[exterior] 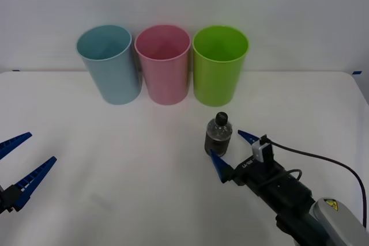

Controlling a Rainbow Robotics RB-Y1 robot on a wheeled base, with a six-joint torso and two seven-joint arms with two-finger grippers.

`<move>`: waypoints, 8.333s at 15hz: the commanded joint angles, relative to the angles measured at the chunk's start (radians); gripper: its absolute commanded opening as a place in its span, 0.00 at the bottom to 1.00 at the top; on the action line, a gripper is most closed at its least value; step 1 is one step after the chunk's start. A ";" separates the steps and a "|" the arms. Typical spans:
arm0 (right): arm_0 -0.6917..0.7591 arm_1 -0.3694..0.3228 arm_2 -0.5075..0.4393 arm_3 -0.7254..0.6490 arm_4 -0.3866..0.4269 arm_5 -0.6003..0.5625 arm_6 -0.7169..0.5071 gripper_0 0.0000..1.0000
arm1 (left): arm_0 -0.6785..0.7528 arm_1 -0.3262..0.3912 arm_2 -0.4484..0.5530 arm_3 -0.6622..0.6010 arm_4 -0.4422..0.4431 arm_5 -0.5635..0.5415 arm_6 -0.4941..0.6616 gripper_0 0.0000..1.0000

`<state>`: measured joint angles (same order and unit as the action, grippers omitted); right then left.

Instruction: Grasp the object on the table and drop it into the matching bin: aluminum can to the light blue bin, PET bottle to the pink bin.

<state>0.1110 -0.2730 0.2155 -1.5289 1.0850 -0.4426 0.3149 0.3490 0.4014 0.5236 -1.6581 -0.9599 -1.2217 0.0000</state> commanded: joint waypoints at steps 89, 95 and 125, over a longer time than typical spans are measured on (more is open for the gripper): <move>-1.004 0.169 0.100 0.518 0.154 0.317 -0.579 1.00 | 0.000 0.000 0.000 0.000 0.000 0.000 0.000 1.00; -0.959 0.136 0.100 0.467 0.154 0.266 -0.574 1.00 | 0.000 0.000 0.000 0.000 0.000 0.000 0.000 1.00; 0.065 -0.328 -0.116 -0.333 0.019 0.005 -0.263 1.00 | 0.000 0.000 0.000 0.000 0.000 0.000 0.000 1.00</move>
<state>0.1554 -0.6045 0.1212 -1.8625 1.1058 -0.4119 0.0281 0.3490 0.4014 0.5236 -1.6581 -0.9599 -1.2217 0.0000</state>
